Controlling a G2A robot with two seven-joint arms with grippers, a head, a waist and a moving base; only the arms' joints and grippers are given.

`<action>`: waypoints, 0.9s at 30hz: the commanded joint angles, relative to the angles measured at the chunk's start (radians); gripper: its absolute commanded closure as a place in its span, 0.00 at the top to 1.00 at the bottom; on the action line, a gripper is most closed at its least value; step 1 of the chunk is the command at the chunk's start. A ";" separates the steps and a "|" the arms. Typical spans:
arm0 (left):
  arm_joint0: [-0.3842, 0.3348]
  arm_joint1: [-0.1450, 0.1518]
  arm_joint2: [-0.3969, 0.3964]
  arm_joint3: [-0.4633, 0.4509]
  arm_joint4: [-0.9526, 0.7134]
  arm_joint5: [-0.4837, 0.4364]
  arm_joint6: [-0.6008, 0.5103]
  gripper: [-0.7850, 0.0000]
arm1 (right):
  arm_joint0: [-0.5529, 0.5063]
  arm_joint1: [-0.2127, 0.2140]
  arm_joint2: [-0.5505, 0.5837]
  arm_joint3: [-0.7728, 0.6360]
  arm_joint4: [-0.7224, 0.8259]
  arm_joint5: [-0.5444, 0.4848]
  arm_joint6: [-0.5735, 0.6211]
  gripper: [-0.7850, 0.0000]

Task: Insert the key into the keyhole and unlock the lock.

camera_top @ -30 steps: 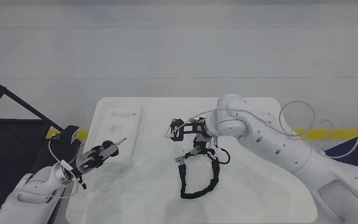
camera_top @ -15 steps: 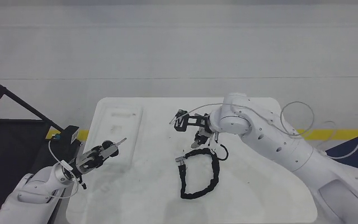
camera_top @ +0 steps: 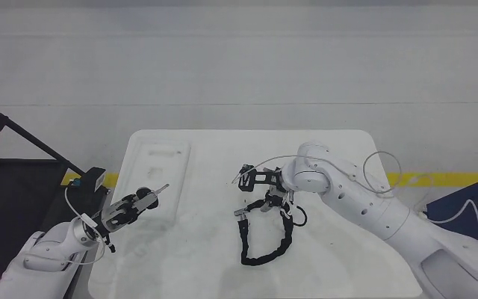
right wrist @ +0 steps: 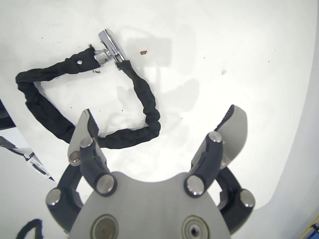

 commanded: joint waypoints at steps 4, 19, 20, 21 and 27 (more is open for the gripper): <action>0.000 0.000 0.000 0.000 0.000 0.000 0.000 0.00 | -0.025 -0.006 -0.010 0.009 -0.073 0.006 -0.046 0.79; 0.000 0.000 0.000 0.000 0.000 0.000 0.000 0.00 | -0.063 -0.030 -0.021 0.044 -0.137 -0.017 -0.073 0.52; 0.000 0.000 0.000 0.000 0.000 0.000 0.000 0.00 | -0.065 -0.031 -0.020 0.047 -0.138 -0.021 -0.071 0.56; 0.000 0.000 0.000 0.000 0.000 0.000 0.000 0.00 | -0.069 -0.032 -0.018 0.052 -0.130 -0.024 -0.070 0.51; 0.000 0.000 0.000 0.000 0.000 0.000 0.000 0.00 | -0.085 -0.038 -0.017 0.060 -0.135 -0.034 -0.067 0.51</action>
